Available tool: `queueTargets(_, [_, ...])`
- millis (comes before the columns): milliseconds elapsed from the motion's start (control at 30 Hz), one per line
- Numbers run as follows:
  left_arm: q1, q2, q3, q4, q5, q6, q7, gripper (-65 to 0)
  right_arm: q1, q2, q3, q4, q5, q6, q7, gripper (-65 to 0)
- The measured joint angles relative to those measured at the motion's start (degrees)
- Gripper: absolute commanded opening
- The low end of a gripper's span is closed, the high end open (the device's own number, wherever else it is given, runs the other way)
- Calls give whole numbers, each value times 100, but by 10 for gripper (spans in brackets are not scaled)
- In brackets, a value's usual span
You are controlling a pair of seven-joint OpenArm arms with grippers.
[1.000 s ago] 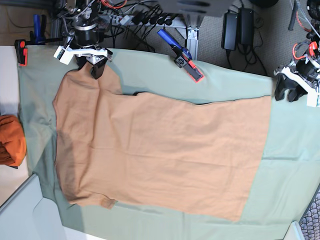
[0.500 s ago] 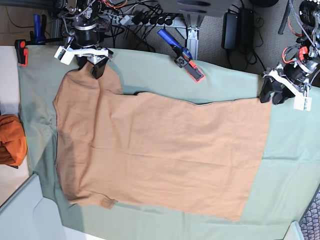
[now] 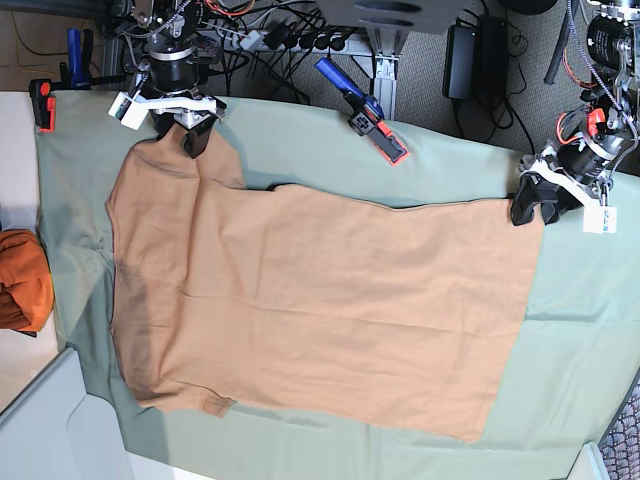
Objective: Fold the T-shirt properly
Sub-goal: 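Grasp the shirt edges with both grippers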
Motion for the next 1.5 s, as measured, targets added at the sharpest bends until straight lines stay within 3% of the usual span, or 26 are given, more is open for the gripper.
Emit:
queueTargets(67, [0, 48, -2, -7, -90, -63, 13, -329, 0, 0, 0, 0, 0, 0, 0, -286])
queueTargets(167, [4, 59, 7, -28, -201, -323, 208, -505, -2, 0, 0, 0, -2, 0, -2, -305])
queueTargets(233, [4, 61, 20, -44, -243, -391, 280, -602, -2, 0, 0, 0, -127, 0, -42, -385])
queueTargets(300, [17, 61, 24, -52, -249, -411, 289, -650, -2, -2, 0, 0, -144, -2, -90, -505])
queueTargets(367, [15, 61, 24, -52, -247, -411, 273, -650, -4, -2, -4, 0, -142, 0, -116, -632])
queueTargets(400, [15, 61, 24, -55, -245, -411, 243, -650, -11, -2, -4, 0, -142, -2, -114, -650])
queueTargets(567, [17, 61, 24, -55, 20, -540, 111, -650, -15, -13, -7, 0, -393, 0, -109, -650])
queueTargets(767, [17, 61, 24, -63, 160, -1628, 31, -650, -17, -13, -9, 2, -710, 0, -234, -650])
queueTargets(933, [136, 44, -118, -61, 116, -1628, 197, -650, -310, -11, 33, 166, -710, 136, -409, -650])
queueTargets(1133, [243, -55, -387, 85, -577, -1631, 651, -650, -684, -11, 321, 623, -710, 264, -564, -650])
queueTargets(1500, [186, -466, -411, 522, -660, -1646, 669, -650, -297, 232, 619, 1064, -708, 271, -586, -650])
